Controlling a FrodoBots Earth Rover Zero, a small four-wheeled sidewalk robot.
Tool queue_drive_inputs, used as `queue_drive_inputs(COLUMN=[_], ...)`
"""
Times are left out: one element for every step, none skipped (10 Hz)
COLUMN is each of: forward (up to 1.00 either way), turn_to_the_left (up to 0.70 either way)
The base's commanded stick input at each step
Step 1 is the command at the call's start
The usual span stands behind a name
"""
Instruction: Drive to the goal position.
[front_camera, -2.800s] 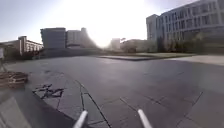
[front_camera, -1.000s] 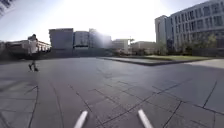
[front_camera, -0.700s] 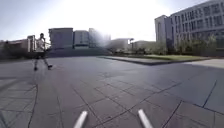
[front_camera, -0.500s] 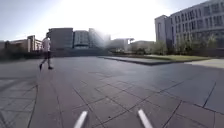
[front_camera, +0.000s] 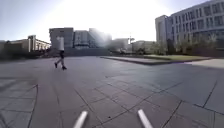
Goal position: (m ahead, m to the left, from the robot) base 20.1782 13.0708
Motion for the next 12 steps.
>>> queue_drive_inputs(forward=[1.0, 1.0, 1.0, 1.0, 1.0, 1.0, 1.0, 1.0, 1.0, 1.0, 1.0, 1.0], turn_to_the_left=[0.27, 0.27, 0.27, 0.27, 0.27, 0.27, 0.27, 0.27, 0.27, 0.27, 0.27, 0.27])
